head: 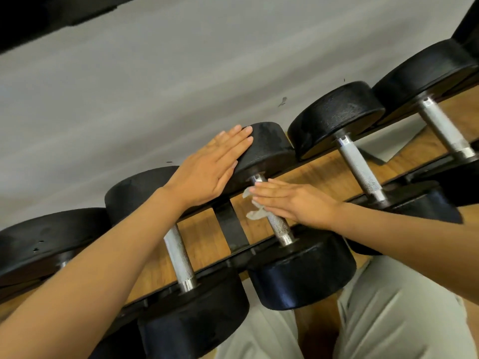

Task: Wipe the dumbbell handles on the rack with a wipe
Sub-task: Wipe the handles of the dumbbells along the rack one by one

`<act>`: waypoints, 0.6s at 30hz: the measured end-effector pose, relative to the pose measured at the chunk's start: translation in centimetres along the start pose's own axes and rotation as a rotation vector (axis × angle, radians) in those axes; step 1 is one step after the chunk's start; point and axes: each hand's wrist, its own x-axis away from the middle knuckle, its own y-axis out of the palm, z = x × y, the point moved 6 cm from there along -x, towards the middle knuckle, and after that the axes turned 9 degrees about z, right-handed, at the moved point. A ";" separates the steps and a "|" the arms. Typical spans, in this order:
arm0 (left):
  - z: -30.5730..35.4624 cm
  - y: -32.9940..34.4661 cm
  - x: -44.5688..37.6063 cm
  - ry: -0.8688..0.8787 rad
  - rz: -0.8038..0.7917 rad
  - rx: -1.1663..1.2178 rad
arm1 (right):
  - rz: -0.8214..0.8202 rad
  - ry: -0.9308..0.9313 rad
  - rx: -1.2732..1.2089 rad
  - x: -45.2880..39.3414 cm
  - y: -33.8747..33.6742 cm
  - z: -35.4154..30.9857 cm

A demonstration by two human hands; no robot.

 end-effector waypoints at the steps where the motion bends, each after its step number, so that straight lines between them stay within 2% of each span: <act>1: 0.0 0.0 0.0 0.017 0.001 -0.001 | 0.025 0.045 -0.009 -0.1 0.2 -0.2; 6: 0.1 0.2 -0.1 0.039 -0.009 0.040 | -0.014 0.285 -0.004 -0.7 0.6 -0.5; 9: 0.0 0.2 0.0 0.026 -0.039 0.075 | -0.014 0.598 -0.144 -0.3 0.4 -0.9; 12: 0.2 0.1 -0.1 0.021 -0.067 0.088 | 0.157 0.958 -0.098 -0.3 -0.8 -1.6; 15: 0.4 0.0 -0.3 0.020 -0.129 0.036 | 0.004 1.365 -0.265 -0.3 1.0 -4.1; 18: 0.5 -0.3 -0.3 0.075 -0.180 -0.037 | -0.076 1.438 -0.194 -2.0 2.1 -7.1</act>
